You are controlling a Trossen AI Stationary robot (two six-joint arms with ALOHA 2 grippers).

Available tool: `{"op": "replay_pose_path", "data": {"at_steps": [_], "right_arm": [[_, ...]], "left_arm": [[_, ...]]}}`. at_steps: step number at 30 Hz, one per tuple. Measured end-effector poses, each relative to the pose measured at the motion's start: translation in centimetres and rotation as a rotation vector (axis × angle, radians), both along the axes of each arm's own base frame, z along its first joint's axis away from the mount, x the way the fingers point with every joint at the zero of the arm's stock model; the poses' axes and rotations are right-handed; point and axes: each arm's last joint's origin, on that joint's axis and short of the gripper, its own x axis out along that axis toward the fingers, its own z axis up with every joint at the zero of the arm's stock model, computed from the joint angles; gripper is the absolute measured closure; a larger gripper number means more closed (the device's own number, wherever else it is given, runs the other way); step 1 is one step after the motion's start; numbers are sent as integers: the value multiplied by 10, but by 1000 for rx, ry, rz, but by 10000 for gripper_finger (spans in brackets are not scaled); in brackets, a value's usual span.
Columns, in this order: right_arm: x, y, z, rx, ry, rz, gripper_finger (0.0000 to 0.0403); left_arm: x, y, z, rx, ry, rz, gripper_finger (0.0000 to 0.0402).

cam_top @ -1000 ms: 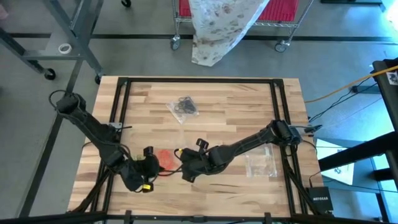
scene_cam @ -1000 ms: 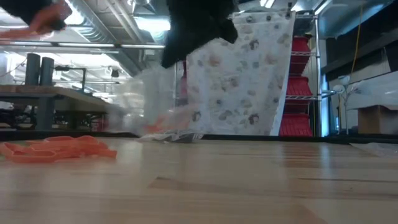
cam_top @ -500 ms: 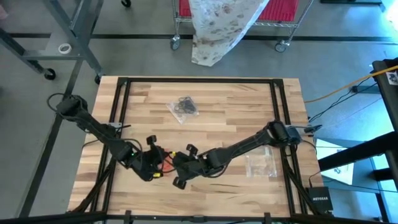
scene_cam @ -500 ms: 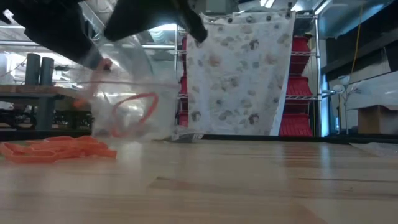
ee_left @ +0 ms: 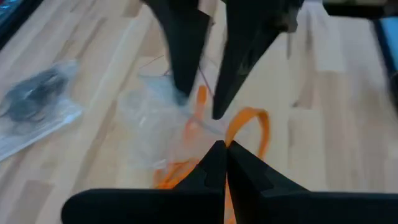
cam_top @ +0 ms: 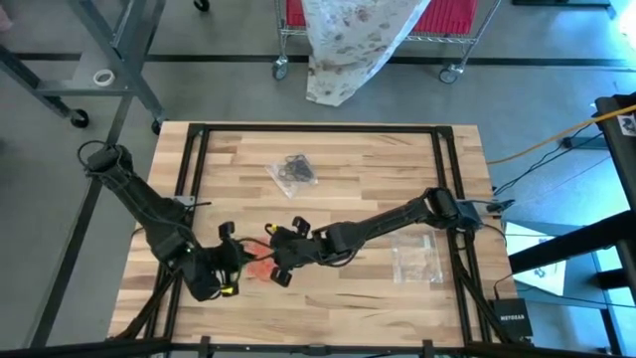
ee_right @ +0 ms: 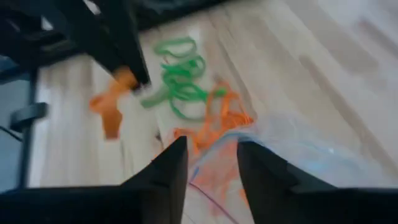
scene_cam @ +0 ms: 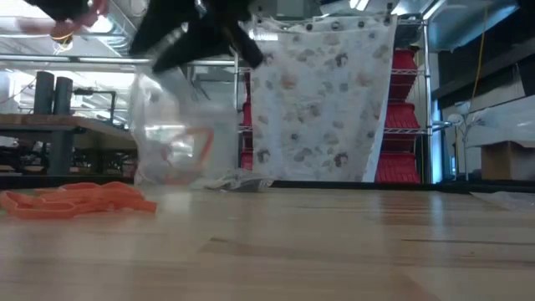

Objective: Sort rubber bands
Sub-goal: Put the orange rubber band into the transparent zip bag

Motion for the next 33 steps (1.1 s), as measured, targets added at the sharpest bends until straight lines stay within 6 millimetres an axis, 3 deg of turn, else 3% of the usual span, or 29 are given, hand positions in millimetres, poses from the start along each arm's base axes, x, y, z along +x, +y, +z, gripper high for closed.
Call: {"op": "replay_pose_path", "data": {"at_steps": [4, 8, 19, 25, 28, 33], "right_arm": [[2, 2, 8, 12, -51, 55, 252], [6, 5, 2, 39, -58, 87, 242], [5, 0, 13, -64, -87, 148, 239], [7, -4, 10, -81, -82, 143, 239], [0, -6, 15, -103, -34, 156, 239], [-28, -5, 46, -162, 52, 152, 239]], "left_arm": [[0, -4, 1, -11, -18, -20, 400], [0, -5, 1, -17, -20, -15, 400], [-3, -13, 2, -52, -46, -42, 400], [0, -15, 2, -59, -68, -37, 400], [6, -22, 1, -74, -108, -58, 400], [22, -40, -4, -88, -176, -147, 400]]}}
